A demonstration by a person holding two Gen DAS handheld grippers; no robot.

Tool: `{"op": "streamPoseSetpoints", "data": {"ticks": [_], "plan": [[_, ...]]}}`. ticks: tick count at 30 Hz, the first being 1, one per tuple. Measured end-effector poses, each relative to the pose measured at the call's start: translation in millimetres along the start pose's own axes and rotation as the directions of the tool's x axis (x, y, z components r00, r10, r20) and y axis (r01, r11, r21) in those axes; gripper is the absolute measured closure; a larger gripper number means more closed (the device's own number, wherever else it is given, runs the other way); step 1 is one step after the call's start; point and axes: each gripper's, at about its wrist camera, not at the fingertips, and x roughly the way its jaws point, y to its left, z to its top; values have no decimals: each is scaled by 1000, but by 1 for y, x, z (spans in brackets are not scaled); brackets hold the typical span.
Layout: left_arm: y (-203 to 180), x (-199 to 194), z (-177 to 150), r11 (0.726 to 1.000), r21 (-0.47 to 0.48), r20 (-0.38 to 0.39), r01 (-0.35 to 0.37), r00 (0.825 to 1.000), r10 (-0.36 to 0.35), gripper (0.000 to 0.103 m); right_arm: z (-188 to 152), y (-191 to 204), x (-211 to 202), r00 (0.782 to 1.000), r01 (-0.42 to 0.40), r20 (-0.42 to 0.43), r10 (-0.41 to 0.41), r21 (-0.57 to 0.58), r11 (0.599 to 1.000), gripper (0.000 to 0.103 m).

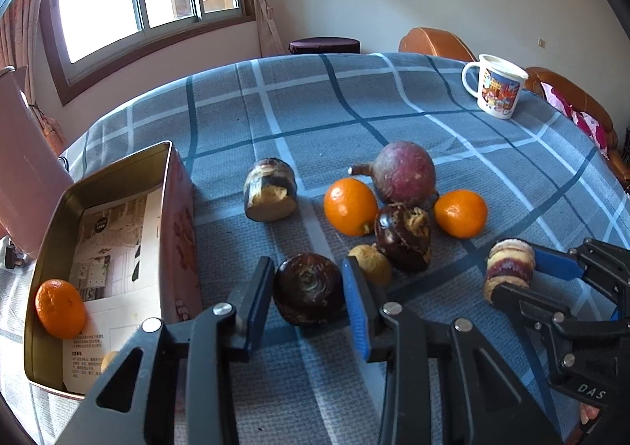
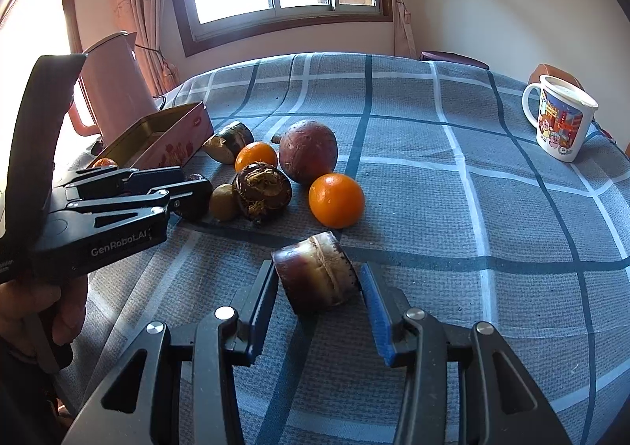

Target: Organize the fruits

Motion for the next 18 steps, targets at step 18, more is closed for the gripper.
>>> {"op": "streamPoseSetpoints", "data": {"ticks": [18], "plan": [[-2,-34,-13,999,-37,135,34,990,-28,66,-2,0,-16,996,-6,92,6,-1,1000,58]]}}
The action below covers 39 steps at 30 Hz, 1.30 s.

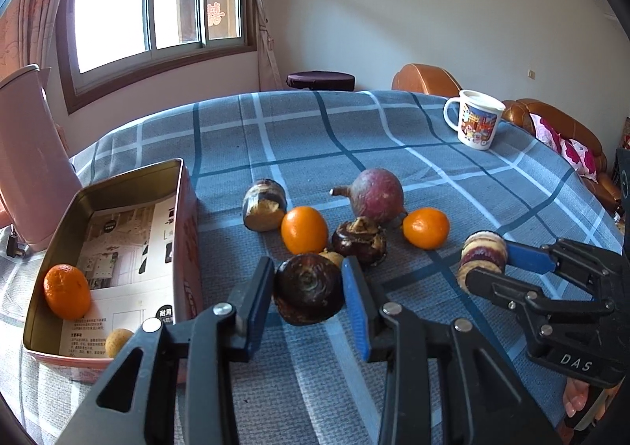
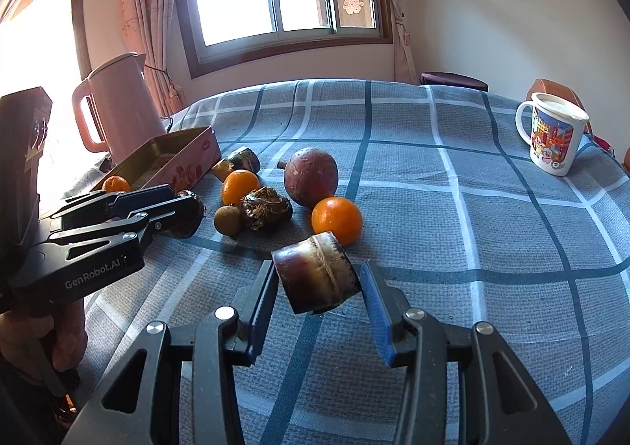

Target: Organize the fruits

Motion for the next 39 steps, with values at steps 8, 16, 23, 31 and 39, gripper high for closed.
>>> {"op": "streamPoseSetpoints", "data": {"ticks": [8,16,23,31,39], "plan": [[-4,-11,-2,999,9,51,-34,998,33,66,0,1,-9,998,-11,54,12,-5,1000,58],[-6,-21,-3,998,18,107,-66,992,63,66,-2,7,-17,994,12,106,-8,-37,999,58],[-5,-28,-4,997,11,140,-78,987,76,66,-3,8,-24,989,8,145,-2,-47,999,58],[-7,-33,-5,996,16,164,-88,983,84,66,-5,11,-33,981,15,195,-3,-58,998,58],[-6,-39,-4,994,17,184,-110,977,105,66,-5,15,-35,977,34,211,-16,-81,996,58]]}}
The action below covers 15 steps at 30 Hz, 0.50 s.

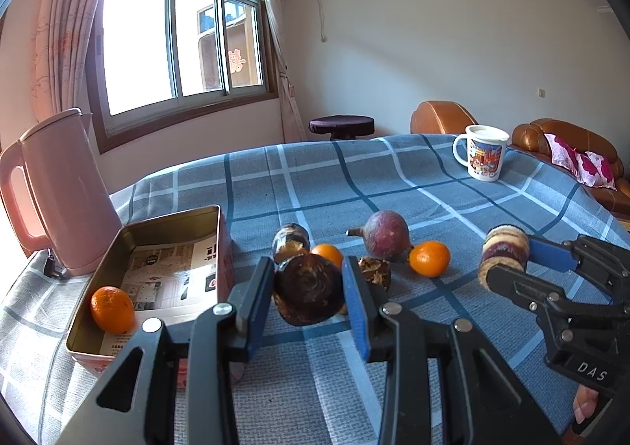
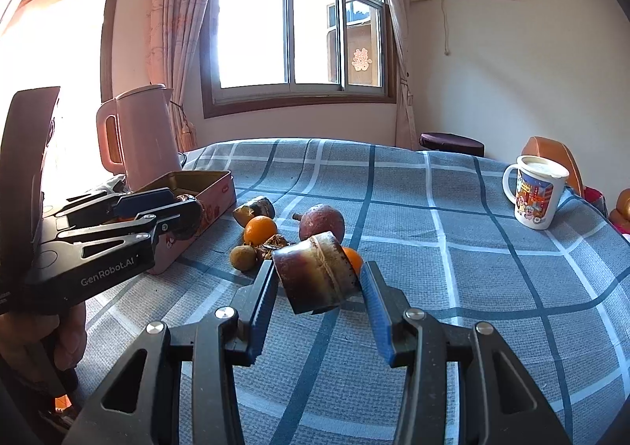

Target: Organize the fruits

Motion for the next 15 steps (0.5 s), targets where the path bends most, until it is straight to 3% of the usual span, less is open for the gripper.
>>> {"op": "streamPoseSetpoints", "data": {"ticks": [15], "plan": [[17,0,1,999,-22,-6,-41,999,41,66,24,15,7,999,-35,5,36,-38,999,58]]}}
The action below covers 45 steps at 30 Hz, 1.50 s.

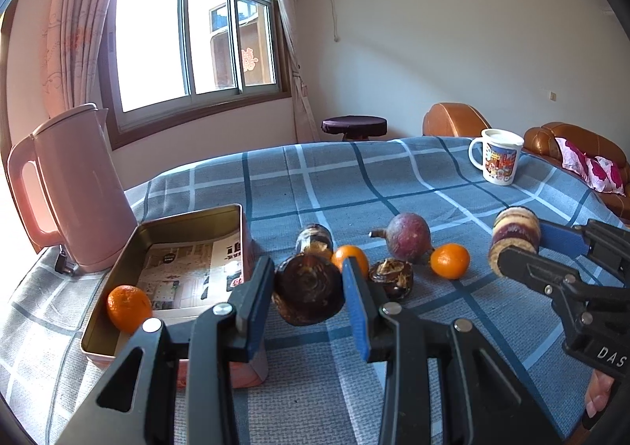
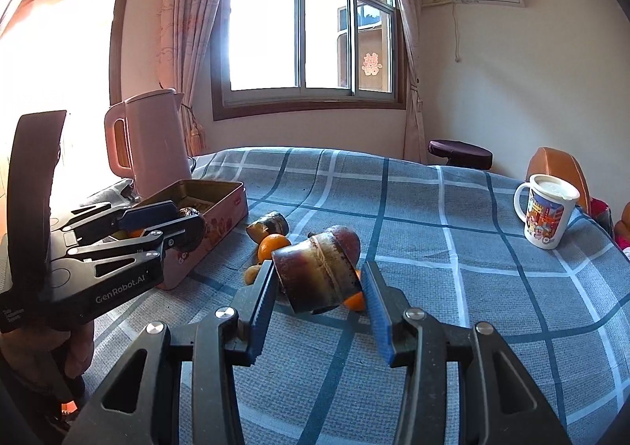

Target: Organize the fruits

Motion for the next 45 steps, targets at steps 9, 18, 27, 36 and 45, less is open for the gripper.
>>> {"op": "streamPoseSetpoints", "data": {"ticks": [9,18,27,36,45], "plan": [[24,6,0,999,-38,-21,-35,999,34,66,22,22,21,998,-56,-9,56,-56,997,57],[71,13,-1,988,-114,-40,-100,995,96,66,40,46,49,992,-119,-40,116,-91,989,58],[113,16,1,974,-165,-62,-158,987,150,66,57,68,75,985,-167,-71,159,-122,978,57],[144,24,8,969,-175,-85,-173,983,160,66,74,86,91,981,-188,-86,175,-166,968,58],[180,29,16,960,-215,-109,-179,981,159,66,100,98,114,974,-214,-108,198,-161,963,58]]}}
